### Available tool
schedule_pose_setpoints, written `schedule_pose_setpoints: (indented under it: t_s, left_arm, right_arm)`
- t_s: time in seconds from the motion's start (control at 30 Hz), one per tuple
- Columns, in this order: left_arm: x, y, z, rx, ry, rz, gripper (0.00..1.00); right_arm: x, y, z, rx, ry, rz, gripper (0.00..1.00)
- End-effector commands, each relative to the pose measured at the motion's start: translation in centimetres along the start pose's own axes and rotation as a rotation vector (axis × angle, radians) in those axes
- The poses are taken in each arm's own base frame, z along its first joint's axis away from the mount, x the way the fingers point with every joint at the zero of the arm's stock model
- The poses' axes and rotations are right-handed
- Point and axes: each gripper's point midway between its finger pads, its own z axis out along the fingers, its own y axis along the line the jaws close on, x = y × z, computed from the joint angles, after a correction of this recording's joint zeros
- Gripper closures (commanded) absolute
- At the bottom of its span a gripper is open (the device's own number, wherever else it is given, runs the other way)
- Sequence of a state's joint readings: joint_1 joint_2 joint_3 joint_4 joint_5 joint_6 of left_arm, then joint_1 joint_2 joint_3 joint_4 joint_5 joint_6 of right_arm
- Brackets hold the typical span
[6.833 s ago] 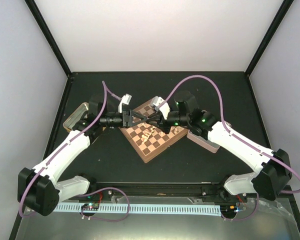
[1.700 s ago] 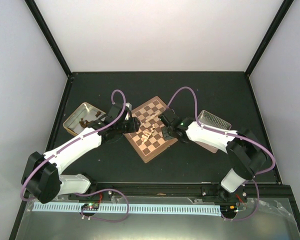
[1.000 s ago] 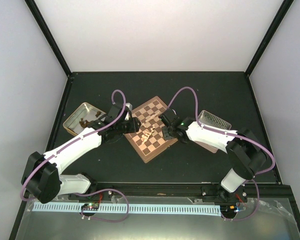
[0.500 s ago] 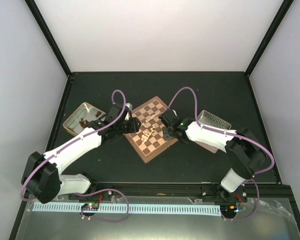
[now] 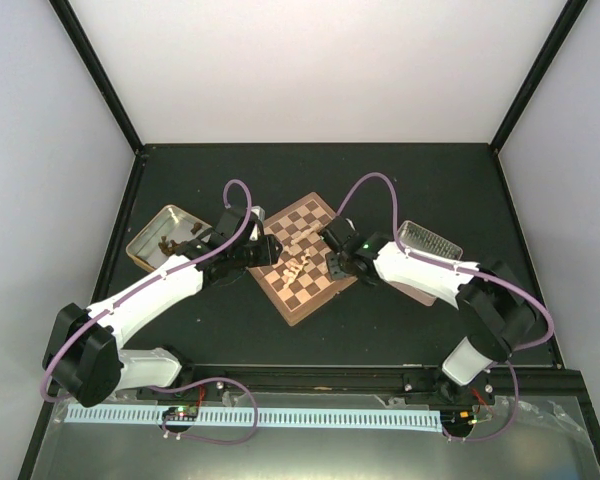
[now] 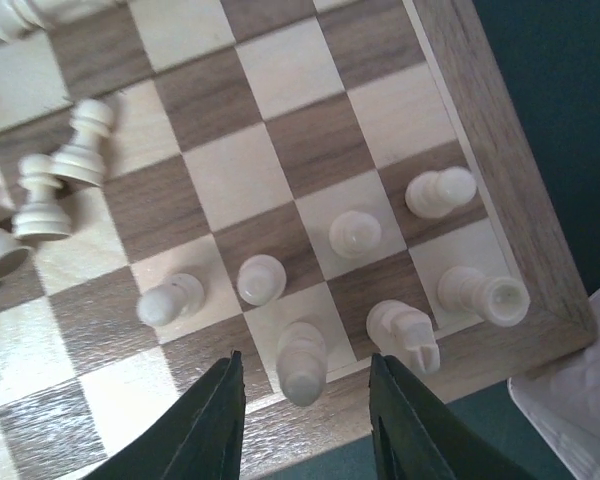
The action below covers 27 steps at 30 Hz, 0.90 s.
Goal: Set up the chess pieces on the board
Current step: Move the chess piece to the chessboard, then pick up the chess piece from the chessboard.
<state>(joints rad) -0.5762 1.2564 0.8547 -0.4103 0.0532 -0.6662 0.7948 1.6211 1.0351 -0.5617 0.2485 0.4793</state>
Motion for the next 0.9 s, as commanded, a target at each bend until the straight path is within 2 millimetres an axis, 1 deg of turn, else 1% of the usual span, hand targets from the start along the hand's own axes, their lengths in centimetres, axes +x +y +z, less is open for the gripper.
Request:
schedule_pose_setpoints:
  t_s: [0.0, 0.1, 0.2, 0.3, 0.47, 0.63, 0.87]
  left_arm:
    - [-1.0, -0.6, -0.4, 0.025, -0.032, -0.014, 0.51]
    - [-1.4, -0.5, -0.8, 0.019, -0.059, -0.025, 0.51]
    - [-1.9, -0.2, -1.5, 0.009, -0.095, -0.036, 0.51]
    - [-2.3, 0.1, -2.1, 0.001, -0.13, -0.051, 0.51]
    - [-2.5, 0.6, -2.9, -0.005, -0.166, -0.068, 0.51]
    - [-2.6, 0.7, -3.0, -0.004, -0.17, -0.071, 0.51]
    - [-2.6, 0.5, -2.9, 0.009, -0.163, -0.067, 0.53]
  right_arm:
    - [-3.1, 0.9, -2.7, -0.064, -0.087, 0.017, 0.63]
    - [-3.7, 2.3, -2.8, -0.127, -0.09, -0.015, 0.62]
    - [-4.5, 4.2, -3.0, -0.209, -0.095, -0.048, 0.61]
    - [-5.2, 5.5, -2.8, -0.256, -0.093, -0.07, 0.6]
    - [-5.9, 5.9, -0.9, -0.213, -0.054, -0.06, 0.6]
    - [-5.8, 5.9, 1.4, -0.162, -0.005, -0.033, 0.61]
    - [-5.8, 6.8, 2.8, -0.176, 0.02, -0.035, 0.64]
